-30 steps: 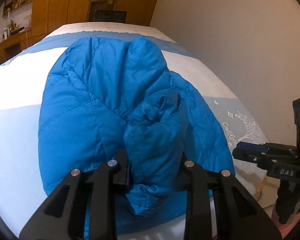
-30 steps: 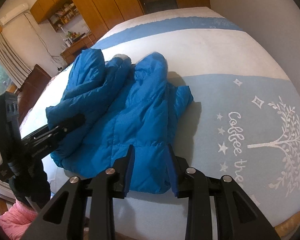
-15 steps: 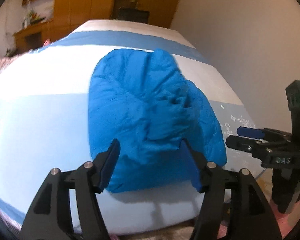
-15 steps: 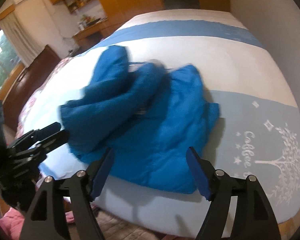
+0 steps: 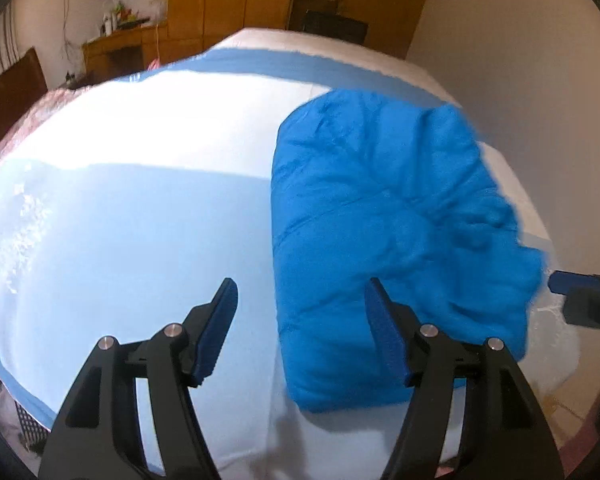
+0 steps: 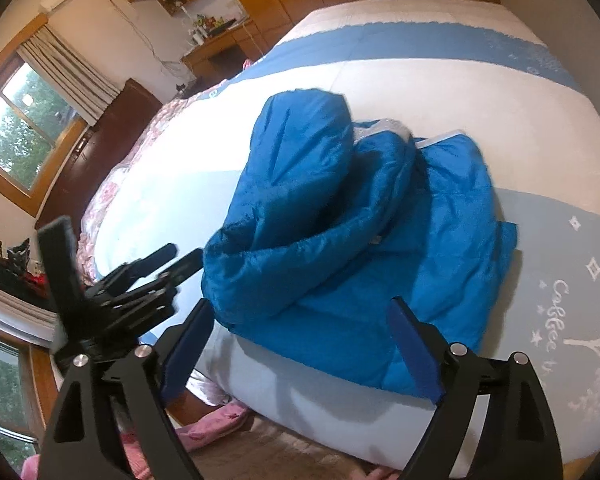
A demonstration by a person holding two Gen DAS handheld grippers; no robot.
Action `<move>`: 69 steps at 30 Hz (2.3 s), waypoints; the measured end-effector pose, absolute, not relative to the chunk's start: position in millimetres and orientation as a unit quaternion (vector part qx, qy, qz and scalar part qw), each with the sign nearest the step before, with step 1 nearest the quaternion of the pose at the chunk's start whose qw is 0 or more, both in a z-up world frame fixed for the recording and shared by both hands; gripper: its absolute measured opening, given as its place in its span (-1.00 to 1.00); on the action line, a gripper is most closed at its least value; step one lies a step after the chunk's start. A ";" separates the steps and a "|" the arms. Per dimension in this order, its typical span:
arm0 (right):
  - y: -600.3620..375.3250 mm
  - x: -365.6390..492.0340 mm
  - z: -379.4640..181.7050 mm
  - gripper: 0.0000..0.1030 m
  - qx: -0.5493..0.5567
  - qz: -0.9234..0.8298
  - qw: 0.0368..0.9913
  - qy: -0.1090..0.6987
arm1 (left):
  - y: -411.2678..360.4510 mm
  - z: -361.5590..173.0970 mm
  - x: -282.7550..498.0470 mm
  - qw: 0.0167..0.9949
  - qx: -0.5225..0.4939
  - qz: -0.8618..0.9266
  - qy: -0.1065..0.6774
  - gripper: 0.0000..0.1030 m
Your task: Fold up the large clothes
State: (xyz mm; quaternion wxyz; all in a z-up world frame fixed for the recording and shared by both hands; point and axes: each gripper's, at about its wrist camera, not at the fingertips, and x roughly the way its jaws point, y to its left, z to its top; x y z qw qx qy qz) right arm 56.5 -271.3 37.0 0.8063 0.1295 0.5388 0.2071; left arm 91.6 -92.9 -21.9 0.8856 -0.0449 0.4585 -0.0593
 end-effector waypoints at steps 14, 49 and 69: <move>-240.2 86.2 28.6 0.75 0.137 0.223 0.780 0.569 | -101.3 -27.1 104.4 0.884 -0.027 -0.071 0.462 0.27; -394.7 18.3 -3.4 -0.64 0.261 0.147 0.825 0.480 | -166.7 -22.8 86.2 0.882 0.001 -0.140 0.449 0.29; -383.4 8.4 -16.1 -0.01 0.186 0.094 0.842 0.498 | -171.2 -41.5 92.1 0.875 0.005 -0.143 0.464 0.32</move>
